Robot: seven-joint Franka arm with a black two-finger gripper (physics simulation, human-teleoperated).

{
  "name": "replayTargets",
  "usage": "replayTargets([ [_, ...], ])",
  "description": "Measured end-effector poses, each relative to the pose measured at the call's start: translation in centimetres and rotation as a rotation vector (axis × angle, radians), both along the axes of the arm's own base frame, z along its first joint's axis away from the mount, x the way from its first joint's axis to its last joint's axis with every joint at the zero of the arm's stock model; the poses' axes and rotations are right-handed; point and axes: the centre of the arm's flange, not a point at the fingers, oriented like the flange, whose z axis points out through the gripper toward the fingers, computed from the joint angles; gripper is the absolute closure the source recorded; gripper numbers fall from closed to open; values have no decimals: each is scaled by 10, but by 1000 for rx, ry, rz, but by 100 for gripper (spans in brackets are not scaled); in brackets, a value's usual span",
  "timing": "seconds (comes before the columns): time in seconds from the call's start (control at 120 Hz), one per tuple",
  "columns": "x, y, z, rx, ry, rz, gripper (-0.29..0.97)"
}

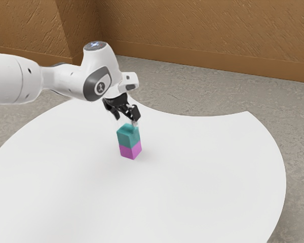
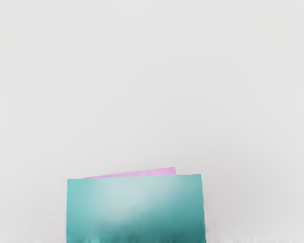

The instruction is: Pick up the blue block with one arm, and put the blue block on the pink block with one arm

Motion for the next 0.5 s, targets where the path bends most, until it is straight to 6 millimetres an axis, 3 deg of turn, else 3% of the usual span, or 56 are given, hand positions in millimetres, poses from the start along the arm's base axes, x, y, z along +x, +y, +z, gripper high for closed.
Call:
replayTargets([
  [0.15, -32, -7, 101, 2, -96, -17, 3],
  [0.25, -69, -4, 152, 0, -111, -7, 2],
  [0.317, -81, -3, 160, -1, -78, 0, 1],
  [0.5, -96, -2, 147, -2, 36, 15, 1],
])
